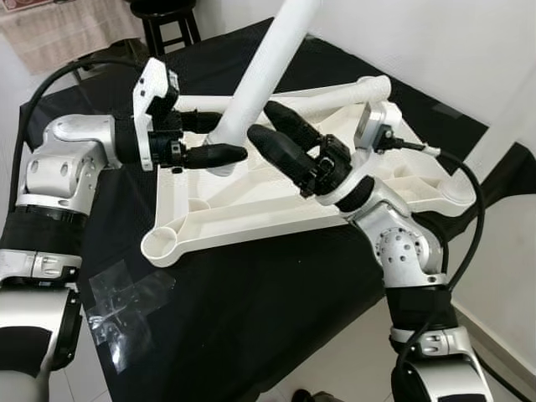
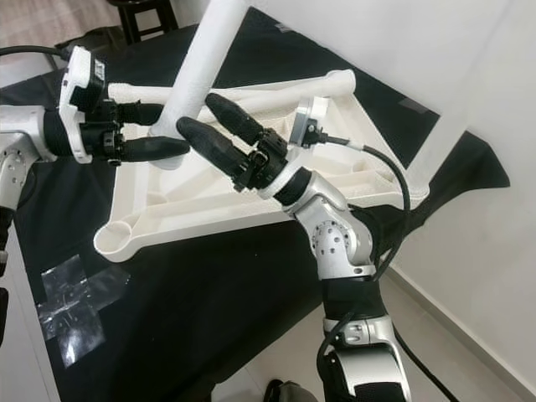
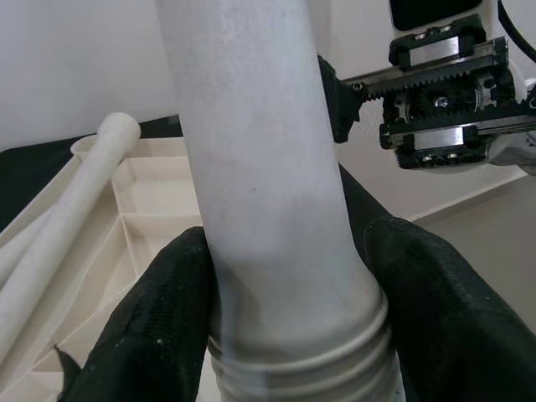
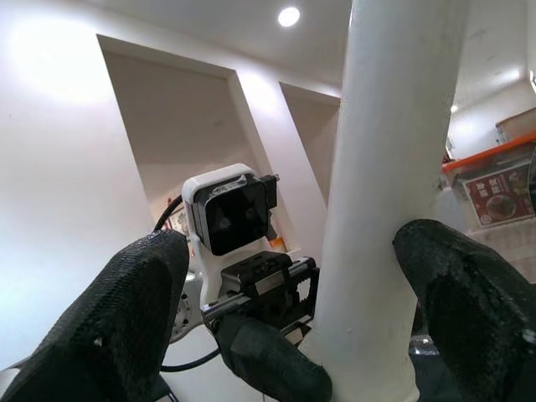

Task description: Building children table

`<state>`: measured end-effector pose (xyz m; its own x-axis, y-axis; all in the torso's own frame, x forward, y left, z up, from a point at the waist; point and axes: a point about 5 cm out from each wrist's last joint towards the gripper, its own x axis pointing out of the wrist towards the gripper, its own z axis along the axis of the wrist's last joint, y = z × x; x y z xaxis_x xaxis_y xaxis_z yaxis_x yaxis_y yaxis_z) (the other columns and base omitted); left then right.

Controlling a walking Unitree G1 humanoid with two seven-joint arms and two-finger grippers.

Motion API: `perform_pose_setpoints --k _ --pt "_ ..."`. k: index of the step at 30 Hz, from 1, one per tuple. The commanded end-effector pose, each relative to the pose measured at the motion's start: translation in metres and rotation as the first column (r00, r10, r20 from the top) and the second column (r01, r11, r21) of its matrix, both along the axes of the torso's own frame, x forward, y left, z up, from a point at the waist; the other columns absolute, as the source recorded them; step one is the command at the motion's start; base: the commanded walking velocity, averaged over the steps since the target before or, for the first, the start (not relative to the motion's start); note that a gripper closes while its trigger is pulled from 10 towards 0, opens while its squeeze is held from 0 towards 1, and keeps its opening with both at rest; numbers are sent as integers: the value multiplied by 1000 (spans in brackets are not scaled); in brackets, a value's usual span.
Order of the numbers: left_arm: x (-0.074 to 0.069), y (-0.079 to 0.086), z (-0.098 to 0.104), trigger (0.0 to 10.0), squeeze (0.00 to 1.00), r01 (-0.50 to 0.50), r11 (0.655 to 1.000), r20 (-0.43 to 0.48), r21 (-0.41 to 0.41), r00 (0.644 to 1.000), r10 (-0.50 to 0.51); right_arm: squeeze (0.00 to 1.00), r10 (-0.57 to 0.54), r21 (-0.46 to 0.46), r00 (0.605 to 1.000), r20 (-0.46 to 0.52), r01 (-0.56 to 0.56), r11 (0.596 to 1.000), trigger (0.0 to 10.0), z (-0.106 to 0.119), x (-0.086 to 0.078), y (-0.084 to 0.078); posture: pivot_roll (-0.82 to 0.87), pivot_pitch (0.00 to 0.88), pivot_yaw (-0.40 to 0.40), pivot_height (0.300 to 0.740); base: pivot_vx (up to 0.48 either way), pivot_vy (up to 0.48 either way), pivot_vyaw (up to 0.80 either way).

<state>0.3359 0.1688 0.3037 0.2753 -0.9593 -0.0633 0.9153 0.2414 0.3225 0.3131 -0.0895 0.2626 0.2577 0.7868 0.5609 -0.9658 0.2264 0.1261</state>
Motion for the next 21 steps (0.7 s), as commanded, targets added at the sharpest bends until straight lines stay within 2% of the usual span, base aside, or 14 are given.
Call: perform_pose_setpoints --k 1,5,8,16,19,21 --pt "-7 -8 -3 0 0 64 998 -12 15 998 -64 0 32 -5 999 28 -31 999 10000 5 -1 5 124 153 -40 740 0 0 0" --pt "-11 -10 -4 0 0 81 997 -21 13 997 -80 0 45 -15 999 31 -44 999 10000 6 0 6 127 152 -44 740 0 0 0" --pt "-19 -15 -4 0 0 98 995 -29 7 995 -98 0 49 -67 999 22 -48 997 10000 1 5 12 135 152 -48 740 0 0 0" --pt "-22 -16 -4 0 0 102 995 -33 17 994 -102 0 46 -96 999 22 -44 994 10000 -2 5 14 137 153 -49 740 0 0 0" --pt "-24 -16 -5 0 0 113 993 -38 30 993 -112 0 49 -104 998 25 -46 994 10000 -3 5 16 134 155 -49 740 0 0 0" --pt "-31 -20 -9 0 0 155 985 -55 78 987 -151 0 66 -109 997 25 -63 992 9647 -2 5 17 129 157 -54 740 0 0 0"
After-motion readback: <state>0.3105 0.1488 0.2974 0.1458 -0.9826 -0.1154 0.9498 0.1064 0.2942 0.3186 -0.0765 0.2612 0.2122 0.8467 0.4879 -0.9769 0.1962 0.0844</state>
